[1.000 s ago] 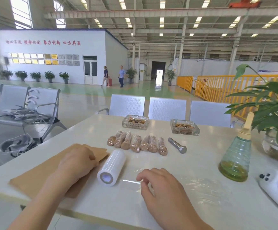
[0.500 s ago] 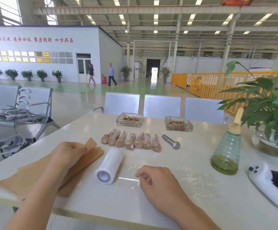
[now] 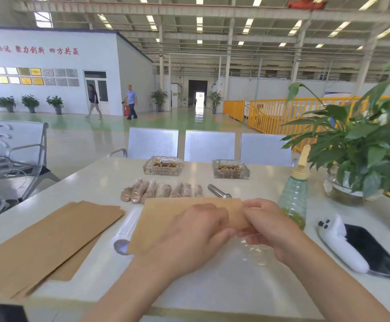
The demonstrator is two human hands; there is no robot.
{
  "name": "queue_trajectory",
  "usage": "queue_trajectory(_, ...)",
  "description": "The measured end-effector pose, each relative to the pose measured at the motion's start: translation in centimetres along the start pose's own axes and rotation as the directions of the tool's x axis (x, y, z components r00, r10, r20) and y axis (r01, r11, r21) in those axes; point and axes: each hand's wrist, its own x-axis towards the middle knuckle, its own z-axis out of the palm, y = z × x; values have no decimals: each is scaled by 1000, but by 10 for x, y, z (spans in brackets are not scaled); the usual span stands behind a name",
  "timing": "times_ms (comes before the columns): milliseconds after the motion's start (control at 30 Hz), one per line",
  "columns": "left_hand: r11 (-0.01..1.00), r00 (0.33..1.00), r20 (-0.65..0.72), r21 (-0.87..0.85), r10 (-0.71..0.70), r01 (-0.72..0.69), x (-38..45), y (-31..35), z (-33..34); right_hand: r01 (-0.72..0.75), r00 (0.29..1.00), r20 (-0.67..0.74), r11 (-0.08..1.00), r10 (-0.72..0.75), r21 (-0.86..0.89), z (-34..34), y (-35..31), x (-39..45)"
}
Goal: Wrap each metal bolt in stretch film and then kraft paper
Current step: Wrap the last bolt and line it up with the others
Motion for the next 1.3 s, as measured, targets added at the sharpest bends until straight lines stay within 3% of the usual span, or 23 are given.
queue_trajectory(100, 996, 986, 164, -91, 21, -6, -5, -6, 19, -44, 999, -29, 976, 39, -212, -12, 24, 0)
queue_trajectory(233, 979, 965, 258, -174, -57, 104, -12, -16, 34, -40, 999, -14, 910, 38, -412, -18, 42, 4)
queue_trajectory(367, 989, 926, 349, 20, -147, 150, -15, -22, 42, 51, 998, -5, 806, -67, -590, -21, 42, 12)
queue_trajectory(500, 979, 910, 363, 78, -203, 188, -17, -22, 45, 39, 981, -80, 578, -179, -815, -17, 45, 10)
queue_trajectory(600, 975, 908, 356, 108, -222, 196, -16, -20, 45, 78, 938, -114, 522, -326, -849, -19, 52, 10)
queue_trajectory(733, 972, 910, 343, 90, -235, 217, -13, -18, 39, 231, 892, -35, 521, -451, -822, -26, 65, 15)
queue_trajectory(800, 958, 941, 177, 67, -287, 279, 3, -17, 35, 318, 860, 0, 535, -510, -783, -29, 72, 16)
queue_trajectory(900, 927, 927, -26, 9, -374, 374, 58, -18, 37, 440, 803, 95, 479, -588, -760, -30, 79, 15)
queue_trajectory(1000, 923, 912, 144, 93, -384, 374, 116, -17, 59, 506, 745, 108, 452, -659, -735, -30, 80, 13)
queue_trajectory(1100, 925, 838, 391, 177, -381, 337, 146, -15, 90, 515, 737, 139, 416, -662, -749, -31, 82, 15)
queue_trajectory(1167, 910, 837, 368, 249, -405, 331, 150, -15, 105, 510, 736, 130, 418, -664, -751, -31, 85, 17)
queue_trajectory(1300, 862, 871, 159, 309, -464, 402, 142, -19, 112, 505, 734, 125, 413, -668, -758, -30, 87, 20)
